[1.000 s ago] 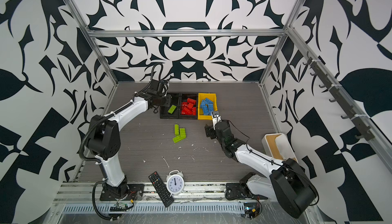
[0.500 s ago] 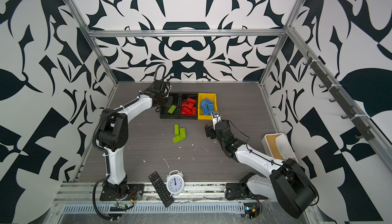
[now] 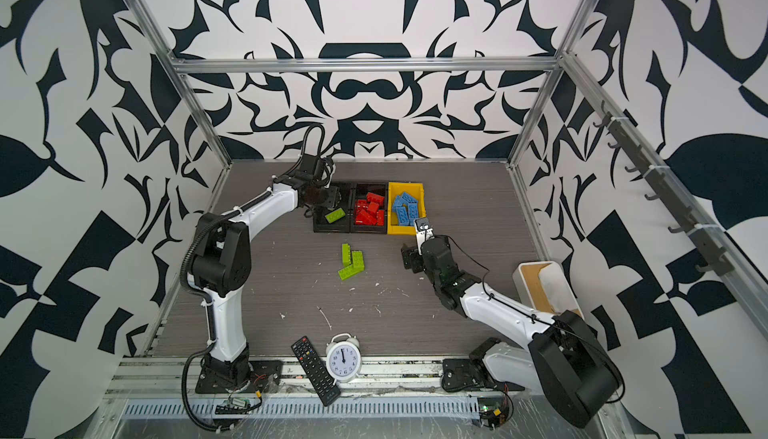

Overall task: Sort the legos into containers by color
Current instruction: 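Carry the green brick with the left gripper into the green bin and release, then lower the left gripper onto the next lime-green brick and close on it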

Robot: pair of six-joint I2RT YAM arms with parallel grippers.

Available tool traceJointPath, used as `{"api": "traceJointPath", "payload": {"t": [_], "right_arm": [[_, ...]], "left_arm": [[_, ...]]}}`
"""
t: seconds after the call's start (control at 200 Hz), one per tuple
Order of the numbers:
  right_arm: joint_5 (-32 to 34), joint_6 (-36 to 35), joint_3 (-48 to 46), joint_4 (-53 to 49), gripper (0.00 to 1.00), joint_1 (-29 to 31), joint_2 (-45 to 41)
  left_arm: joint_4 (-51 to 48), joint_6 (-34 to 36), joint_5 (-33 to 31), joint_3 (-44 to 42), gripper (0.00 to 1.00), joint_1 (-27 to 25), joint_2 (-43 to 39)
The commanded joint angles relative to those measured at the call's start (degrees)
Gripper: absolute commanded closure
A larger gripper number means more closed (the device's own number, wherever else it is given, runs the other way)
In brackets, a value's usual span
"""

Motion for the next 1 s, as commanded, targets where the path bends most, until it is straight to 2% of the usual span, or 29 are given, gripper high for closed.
{"api": "traceJointPath", "payload": {"t": [0.0, 0.2, 0.445, 0.65, 0.995], "right_arm": [[-0.3, 0.5, 2.3, 0.3, 0.08, 0.0, -1.0], [-0.7, 0.7, 2.3, 0.3, 0.08, 0.0, -1.0], [-1.2, 0.9, 2.7, 0.3, 0.08, 0.0, 0.1], [-1.2, 0.9, 2.9, 0.3, 0.08, 0.0, 0.8], [-1.3, 0.9, 2.8, 0.3, 0.08, 0.0, 0.7]], "left_arm": [[-2.7, -2.5, 2.1, -3.2, 0.5, 0.2, -7.1], [-2.8, -7.4, 4.8, -13.8, 0.52, -0.5, -17.6], [-2.7, -13.7, 6.5, -24.2, 0.51, -4.8, -26.8], [-2.5, -17.0, 6.5, -27.4, 0.51, -7.9, -28.1], [-1.6, -18.7, 6.3, -29.0, 0.51, -9.5, -26.3]]}}
